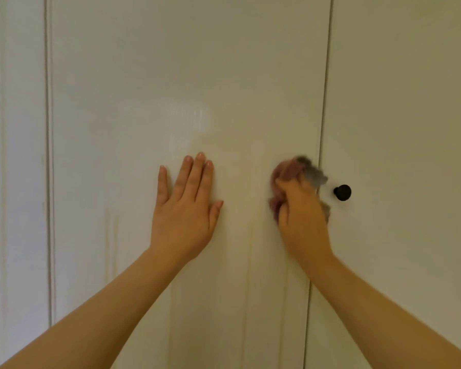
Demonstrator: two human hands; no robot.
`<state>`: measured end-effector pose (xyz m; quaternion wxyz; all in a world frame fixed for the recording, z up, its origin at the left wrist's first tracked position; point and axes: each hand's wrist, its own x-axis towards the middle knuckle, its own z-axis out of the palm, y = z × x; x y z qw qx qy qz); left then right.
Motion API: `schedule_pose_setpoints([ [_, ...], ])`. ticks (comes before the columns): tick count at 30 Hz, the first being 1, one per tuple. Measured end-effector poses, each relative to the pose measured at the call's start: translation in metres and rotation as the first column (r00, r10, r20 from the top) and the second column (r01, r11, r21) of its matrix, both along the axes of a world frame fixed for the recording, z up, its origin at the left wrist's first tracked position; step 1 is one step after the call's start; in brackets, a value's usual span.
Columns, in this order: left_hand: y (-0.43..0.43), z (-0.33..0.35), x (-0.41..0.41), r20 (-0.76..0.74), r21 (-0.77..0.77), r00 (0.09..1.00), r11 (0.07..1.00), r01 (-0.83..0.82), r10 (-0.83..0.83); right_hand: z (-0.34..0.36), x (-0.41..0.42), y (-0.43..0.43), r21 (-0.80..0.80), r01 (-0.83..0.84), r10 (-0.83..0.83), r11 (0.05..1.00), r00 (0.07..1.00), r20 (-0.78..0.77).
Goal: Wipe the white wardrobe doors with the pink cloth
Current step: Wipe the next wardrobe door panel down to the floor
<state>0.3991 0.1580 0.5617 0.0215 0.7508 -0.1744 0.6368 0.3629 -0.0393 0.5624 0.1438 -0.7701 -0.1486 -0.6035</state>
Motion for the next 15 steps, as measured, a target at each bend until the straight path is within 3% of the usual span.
schedule_pose_setpoints([
  [4,0.001,0.000,0.003,0.011,0.011,1.000,1.000,0.011,-0.011,-0.039,-0.016,-0.022,-0.340,0.054,-0.051,0.939,0.999,0.019],
  [6,0.001,0.001,0.003,0.013,0.017,1.000,1.000,0.009,-0.009,-0.013,-0.015,-0.028,-0.256,0.047,-0.040,0.965,0.999,0.032],
  [8,0.000,0.001,0.003,0.011,0.012,1.000,1.000,0.015,-0.015,0.010,-0.004,-0.025,-0.027,0.028,-0.027,0.999,0.999,0.035],
  [10,0.000,0.001,0.003,0.012,0.002,1.000,1.000,0.021,-0.021,-0.009,0.002,-0.013,0.076,0.030,-0.031,0.997,0.999,0.008],
  [13,0.001,0.002,0.001,-0.003,0.021,1.000,0.999,0.025,-0.025,-0.088,-0.009,-0.003,-0.051,0.072,-0.074,0.996,0.997,-0.039],
  [15,0.004,0.004,-0.002,-0.018,0.051,0.999,0.998,0.028,-0.027,-0.105,-0.022,-0.007,-0.126,0.053,-0.062,0.991,0.996,-0.069],
])
